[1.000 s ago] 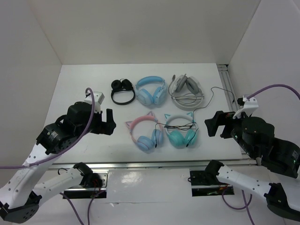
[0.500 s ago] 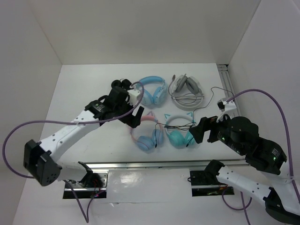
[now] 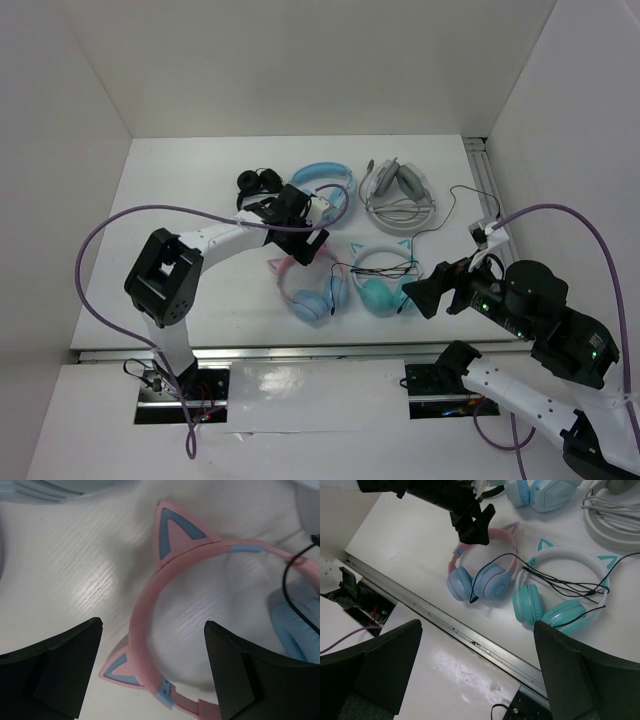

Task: Wrap the headphones

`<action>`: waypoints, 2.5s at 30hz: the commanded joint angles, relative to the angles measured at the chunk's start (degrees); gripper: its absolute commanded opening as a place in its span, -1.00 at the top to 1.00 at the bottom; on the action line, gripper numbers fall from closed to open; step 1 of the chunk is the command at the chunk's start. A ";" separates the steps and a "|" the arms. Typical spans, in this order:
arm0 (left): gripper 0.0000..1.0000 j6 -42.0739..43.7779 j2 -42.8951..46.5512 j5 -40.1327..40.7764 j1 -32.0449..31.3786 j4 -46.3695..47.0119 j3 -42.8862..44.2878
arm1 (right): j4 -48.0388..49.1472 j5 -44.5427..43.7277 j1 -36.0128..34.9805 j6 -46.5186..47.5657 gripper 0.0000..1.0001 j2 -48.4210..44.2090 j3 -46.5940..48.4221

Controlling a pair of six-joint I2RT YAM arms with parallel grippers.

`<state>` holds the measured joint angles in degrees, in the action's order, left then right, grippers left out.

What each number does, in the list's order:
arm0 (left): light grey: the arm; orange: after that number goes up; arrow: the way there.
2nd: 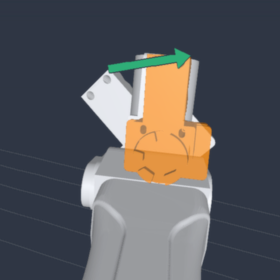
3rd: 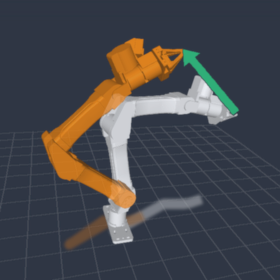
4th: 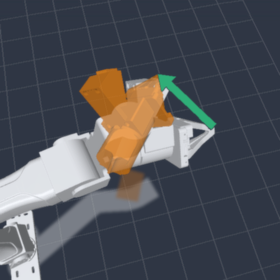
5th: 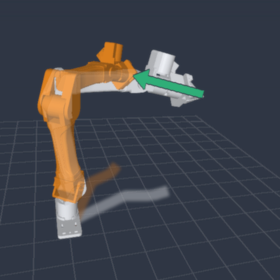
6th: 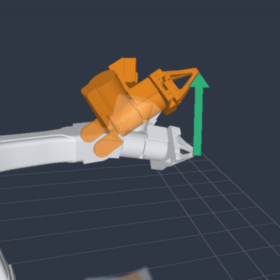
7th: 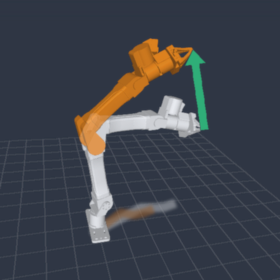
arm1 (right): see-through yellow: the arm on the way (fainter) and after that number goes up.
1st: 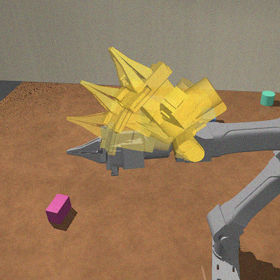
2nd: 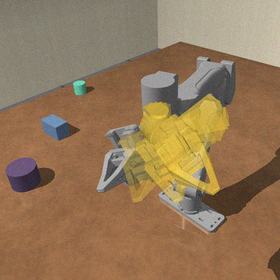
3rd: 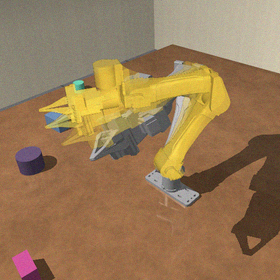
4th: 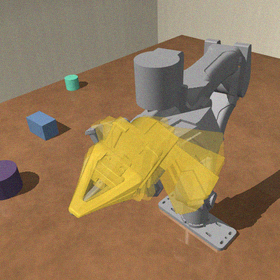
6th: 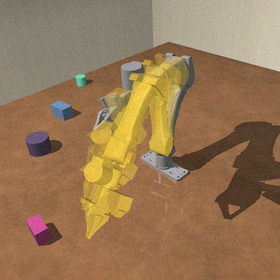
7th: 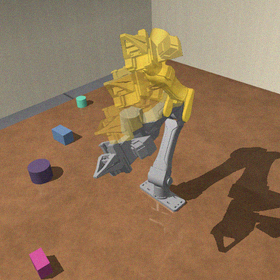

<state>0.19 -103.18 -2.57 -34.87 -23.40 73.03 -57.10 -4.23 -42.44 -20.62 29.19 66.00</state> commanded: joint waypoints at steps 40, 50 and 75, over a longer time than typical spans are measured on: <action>1.00 -1.24 3.23 3.35 -4.23 -5.60 0.08 | 1.91 2.38 1.57 1.29 -1.00 -0.89 3.79; 1.00 -3.41 15.54 29.93 -14.34 -23.17 12.12 | 6.12 4.14 1.57 0.76 -1.00 0.78 0.11; 1.00 -9.94 45.15 22.31 -28.50 -29.35 40.78 | 38.37 8.70 1.57 17.71 -1.00 11.68 2.82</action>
<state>-7.84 -65.54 33.34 -63.20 -64.69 112.57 -27.00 2.50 -41.21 -6.63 41.67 68.71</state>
